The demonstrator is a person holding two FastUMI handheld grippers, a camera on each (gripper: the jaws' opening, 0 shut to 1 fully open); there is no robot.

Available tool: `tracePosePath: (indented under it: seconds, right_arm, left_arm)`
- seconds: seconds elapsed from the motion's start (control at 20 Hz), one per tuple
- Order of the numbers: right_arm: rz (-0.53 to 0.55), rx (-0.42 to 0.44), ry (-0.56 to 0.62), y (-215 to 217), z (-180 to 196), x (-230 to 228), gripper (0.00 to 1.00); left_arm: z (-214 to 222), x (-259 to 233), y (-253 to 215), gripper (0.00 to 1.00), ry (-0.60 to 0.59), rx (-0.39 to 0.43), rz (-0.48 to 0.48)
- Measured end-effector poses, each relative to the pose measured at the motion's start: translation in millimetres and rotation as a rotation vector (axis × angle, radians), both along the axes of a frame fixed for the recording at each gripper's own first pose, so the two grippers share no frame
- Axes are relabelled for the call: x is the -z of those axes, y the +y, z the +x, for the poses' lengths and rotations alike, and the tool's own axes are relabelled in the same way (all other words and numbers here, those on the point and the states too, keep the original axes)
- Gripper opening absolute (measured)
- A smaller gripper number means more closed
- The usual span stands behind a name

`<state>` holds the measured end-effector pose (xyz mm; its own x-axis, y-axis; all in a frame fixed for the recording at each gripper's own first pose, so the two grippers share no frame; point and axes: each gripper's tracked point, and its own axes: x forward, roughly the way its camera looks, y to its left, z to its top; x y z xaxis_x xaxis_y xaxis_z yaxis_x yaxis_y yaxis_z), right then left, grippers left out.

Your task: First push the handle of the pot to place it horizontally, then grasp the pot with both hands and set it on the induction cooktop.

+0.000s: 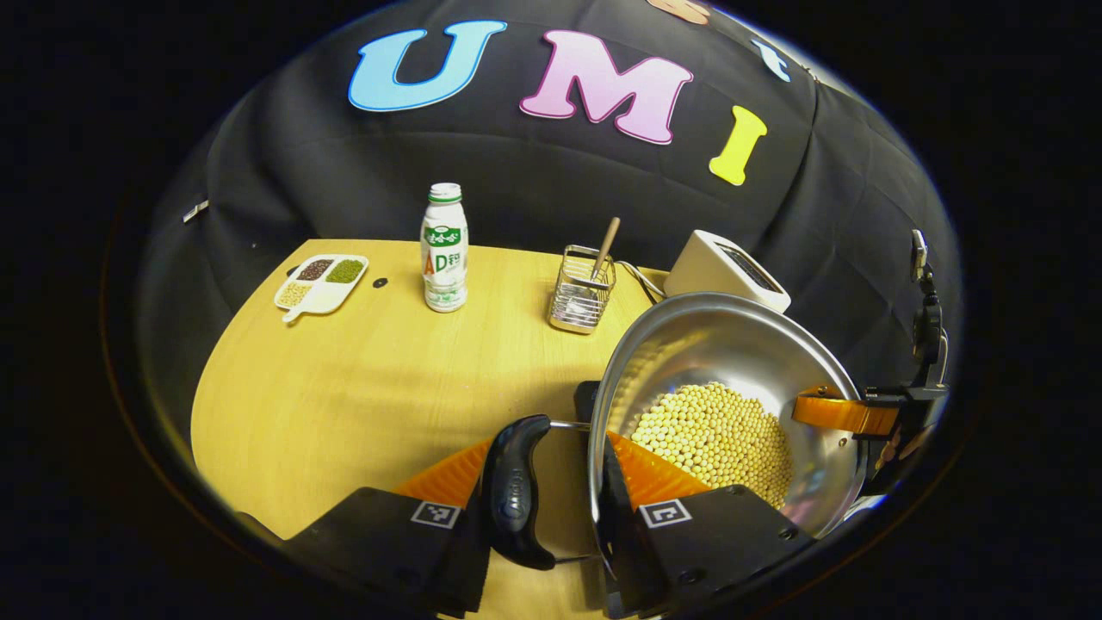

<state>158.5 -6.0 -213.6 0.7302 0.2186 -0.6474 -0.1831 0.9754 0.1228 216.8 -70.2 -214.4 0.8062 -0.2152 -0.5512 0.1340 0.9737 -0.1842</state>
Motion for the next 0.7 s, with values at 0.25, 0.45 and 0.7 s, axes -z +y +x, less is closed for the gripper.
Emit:
tracePosePath:
  seconds: [0.25, 0.45, 0.7]
  right_arm:
    - [0.009, 0.022, 0.024, -22, 9, 17, 0.63]
    - [0.007, 0.026, 0.036, -32, 14, 29, 0.63]
    - [-0.007, 0.018, 0.047, -40, 22, 42, 0.63]
  left_arm:
    - [12, 14, -22, 0.61, 0.023, 0.015, 0.013]
    - [19, 26, -32, 0.61, 0.036, 0.018, 0.012]
    - [26, 41, -41, 0.61, 0.05, 0.016, -0.001]
